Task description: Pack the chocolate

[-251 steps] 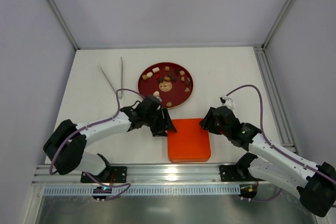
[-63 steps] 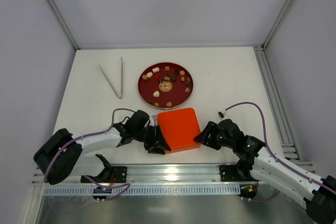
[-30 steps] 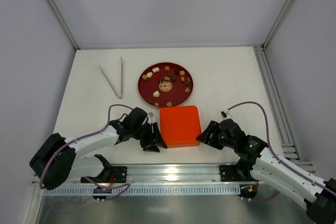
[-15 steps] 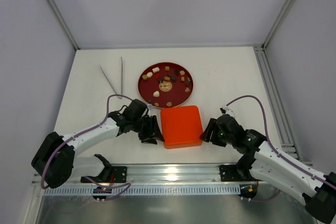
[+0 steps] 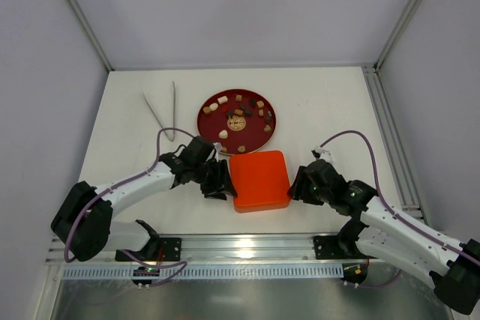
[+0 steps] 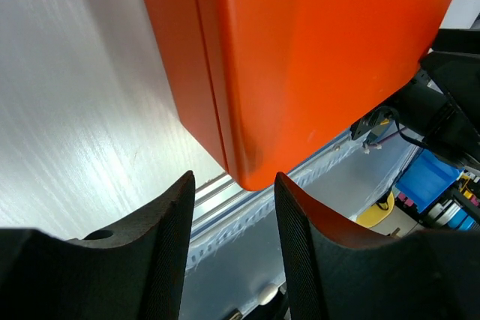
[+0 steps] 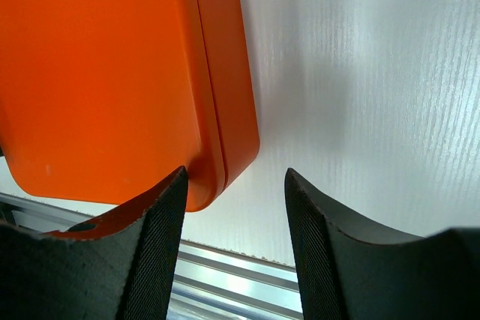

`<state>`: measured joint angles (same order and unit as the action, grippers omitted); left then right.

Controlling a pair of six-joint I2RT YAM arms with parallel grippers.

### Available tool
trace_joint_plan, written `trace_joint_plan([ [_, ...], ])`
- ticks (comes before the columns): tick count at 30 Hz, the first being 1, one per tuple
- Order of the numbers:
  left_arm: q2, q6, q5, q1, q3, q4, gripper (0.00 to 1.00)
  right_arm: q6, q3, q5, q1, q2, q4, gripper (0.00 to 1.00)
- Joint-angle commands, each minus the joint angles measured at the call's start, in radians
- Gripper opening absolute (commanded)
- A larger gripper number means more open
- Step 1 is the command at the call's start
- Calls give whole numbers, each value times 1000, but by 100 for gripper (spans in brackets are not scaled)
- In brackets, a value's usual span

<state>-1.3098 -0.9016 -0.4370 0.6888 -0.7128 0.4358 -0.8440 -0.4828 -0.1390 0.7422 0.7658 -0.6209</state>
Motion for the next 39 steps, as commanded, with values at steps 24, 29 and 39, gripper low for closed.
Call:
trace_joint_plan([
  [24, -111, 61, 126, 78, 47, 57, 39, 19, 47, -8, 6, 44, 26, 46],
  [29, -132, 47, 145, 84, 79, 55, 37, -7, 90, -2, 14, 53, 59, 45],
  [39, -166, 35, 142, 87, 76, 46, 38, -61, 167, 10, 36, 92, 115, 41],
])
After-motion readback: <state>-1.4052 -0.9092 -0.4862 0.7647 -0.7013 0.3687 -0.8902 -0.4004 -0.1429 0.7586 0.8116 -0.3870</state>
